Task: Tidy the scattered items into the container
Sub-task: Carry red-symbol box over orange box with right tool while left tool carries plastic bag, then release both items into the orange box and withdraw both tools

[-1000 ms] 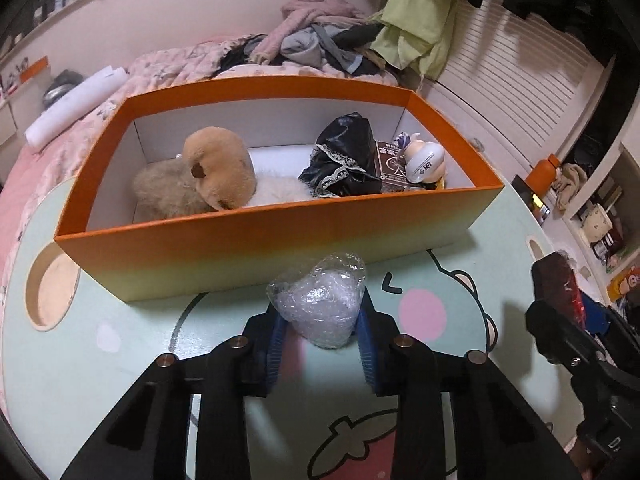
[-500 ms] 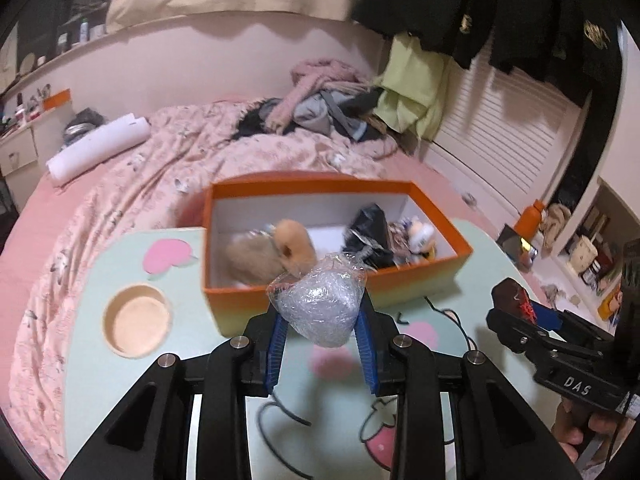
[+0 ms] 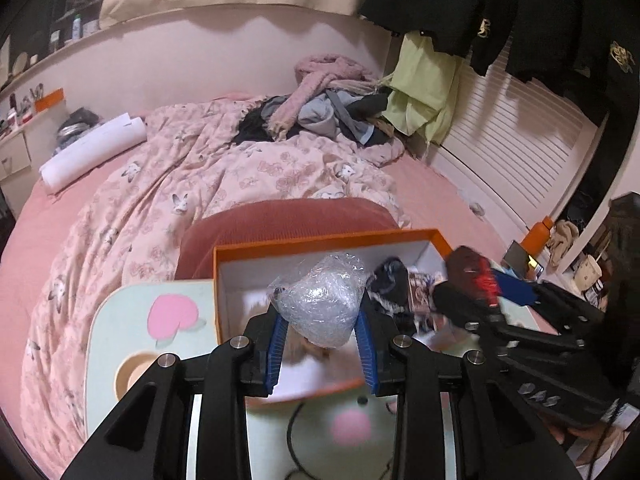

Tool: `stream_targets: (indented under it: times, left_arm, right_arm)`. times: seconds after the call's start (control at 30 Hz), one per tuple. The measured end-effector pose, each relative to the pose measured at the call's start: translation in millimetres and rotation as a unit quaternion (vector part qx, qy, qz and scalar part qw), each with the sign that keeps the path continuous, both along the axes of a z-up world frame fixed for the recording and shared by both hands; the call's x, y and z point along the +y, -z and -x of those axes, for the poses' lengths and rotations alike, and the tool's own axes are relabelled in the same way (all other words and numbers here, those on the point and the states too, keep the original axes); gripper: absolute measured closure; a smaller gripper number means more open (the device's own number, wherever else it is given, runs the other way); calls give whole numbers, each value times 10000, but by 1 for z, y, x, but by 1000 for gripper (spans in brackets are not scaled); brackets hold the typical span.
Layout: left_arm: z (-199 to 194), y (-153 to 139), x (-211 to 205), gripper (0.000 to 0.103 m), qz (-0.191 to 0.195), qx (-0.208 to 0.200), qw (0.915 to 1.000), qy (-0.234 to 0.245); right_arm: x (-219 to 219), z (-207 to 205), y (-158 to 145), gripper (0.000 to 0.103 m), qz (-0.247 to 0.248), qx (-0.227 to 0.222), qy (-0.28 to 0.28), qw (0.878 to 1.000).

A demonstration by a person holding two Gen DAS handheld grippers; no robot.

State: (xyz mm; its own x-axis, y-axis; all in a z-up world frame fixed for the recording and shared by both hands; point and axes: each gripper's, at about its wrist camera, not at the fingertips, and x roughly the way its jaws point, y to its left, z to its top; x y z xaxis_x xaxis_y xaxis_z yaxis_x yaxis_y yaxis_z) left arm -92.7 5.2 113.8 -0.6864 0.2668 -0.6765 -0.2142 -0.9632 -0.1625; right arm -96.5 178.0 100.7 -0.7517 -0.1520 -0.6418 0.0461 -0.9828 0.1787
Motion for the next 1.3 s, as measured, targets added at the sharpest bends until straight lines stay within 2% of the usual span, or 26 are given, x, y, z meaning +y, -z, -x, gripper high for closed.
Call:
stream_targets:
  times: [0.2, 0.27, 0.3, 0.33, 0.43, 0.47, 0.5, 0.77, 0.9, 0.97, 1.03, 1.13, 1.23, 1.3]
  left_arm:
    - [32, 18, 7, 72, 352, -233, 9991, -95]
    - [35, 23, 11, 71, 362, -274, 9989, -75]
    - [36, 25, 12, 62, 328, -296, 9990, -68]
    - [36, 27, 12, 49, 288, -334, 9990, -82]
    - [32, 28, 6, 27, 161, -242, 9994, -195]
    - [29, 27, 4, 24, 101, -195, 9995, -219]
    - [27, 26, 2, 21, 61, -160, 9995, -249]
    - [-11, 14, -2, 19, -11, -79, 9997, -232]
    - [-44, 16, -7, 10, -170, -49, 9996, -231]
    - [-59, 25, -9, 9, -196, -79, 9990, -391]
    - [-70, 38, -7, 9, -107, -185, 9986, -490]
    - [-81, 59, 2, 9, 153, -377, 9978, -528]
    - [-88, 81, 15, 9, 370, -572, 9970, -370]
    - [-90, 93, 19, 9, 535, -699, 9951, -445]
  right_arm:
    - [-7, 44, 13, 40, -200, -246, 93, 9995]
    - [-7, 53, 17, 40, -259, -309, 97, 9991]
    - [-6, 57, 19, 40, -271, -340, 80, 9990]
    - [-6, 60, 21, 40, -299, -381, 89, 9988]
    - [0, 59, 24, 29, -390, -347, 364, 9980]
    - [3, 57, 24, 23, -361, -313, 397, 9981]
    - [6, 54, 23, 22, -295, -267, 439, 9982]
    - [12, 31, 17, 22, -158, -359, 482, 9981]
    - [10, -1, 13, 22, -159, -207, 456, 9986]
    - [8, -23, 13, 22, -185, -61, 495, 9986]
    - [7, -42, 20, 22, -80, -107, 462, 9988]
    - [6, -63, 41, 22, 41, -419, 458, 9981]
    - [2, -76, 62, 22, -90, -715, 497, 9962]
    - [2, -83, 74, 22, -254, -862, 587, 9942]
